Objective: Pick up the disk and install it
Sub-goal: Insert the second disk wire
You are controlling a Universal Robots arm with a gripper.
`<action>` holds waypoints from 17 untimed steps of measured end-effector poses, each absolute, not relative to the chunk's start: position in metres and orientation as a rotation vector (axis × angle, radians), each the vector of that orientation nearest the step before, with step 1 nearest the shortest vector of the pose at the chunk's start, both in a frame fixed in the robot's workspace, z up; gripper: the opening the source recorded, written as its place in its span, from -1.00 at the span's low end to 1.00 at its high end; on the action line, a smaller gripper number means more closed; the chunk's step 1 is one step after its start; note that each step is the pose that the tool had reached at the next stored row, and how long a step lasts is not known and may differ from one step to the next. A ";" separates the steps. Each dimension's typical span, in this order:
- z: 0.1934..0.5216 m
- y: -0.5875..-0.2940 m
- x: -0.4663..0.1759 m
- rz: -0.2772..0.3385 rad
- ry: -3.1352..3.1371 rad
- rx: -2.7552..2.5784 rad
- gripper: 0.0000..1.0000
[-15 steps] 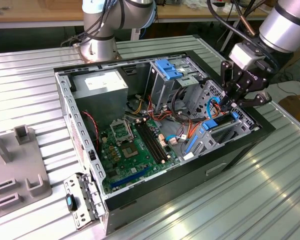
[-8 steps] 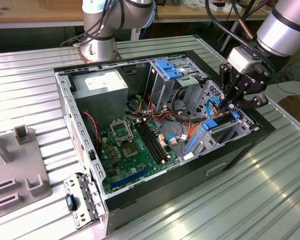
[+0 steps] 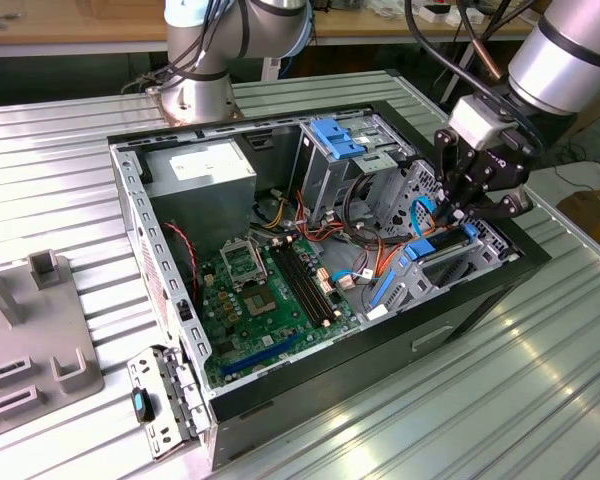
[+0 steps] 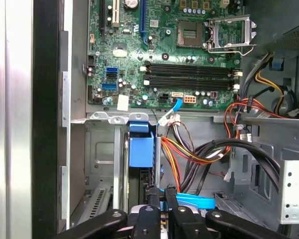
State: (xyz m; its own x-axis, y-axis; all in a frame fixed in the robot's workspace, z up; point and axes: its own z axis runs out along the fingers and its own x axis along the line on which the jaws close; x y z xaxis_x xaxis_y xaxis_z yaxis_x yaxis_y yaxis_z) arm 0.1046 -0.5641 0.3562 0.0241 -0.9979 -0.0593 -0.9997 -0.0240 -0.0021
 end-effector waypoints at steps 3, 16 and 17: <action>0.356 -0.569 0.104 0.057 2.158 -2.216 -0.68; 0.352 -0.571 0.106 0.052 2.152 -2.220 -0.68; 0.350 -0.571 0.106 0.051 2.153 -2.220 -0.68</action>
State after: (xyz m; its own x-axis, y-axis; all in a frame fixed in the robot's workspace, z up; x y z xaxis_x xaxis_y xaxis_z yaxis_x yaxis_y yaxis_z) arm 0.1061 -0.5711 0.3496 0.0310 -0.9978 -0.0580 -0.9995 -0.0304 -0.0121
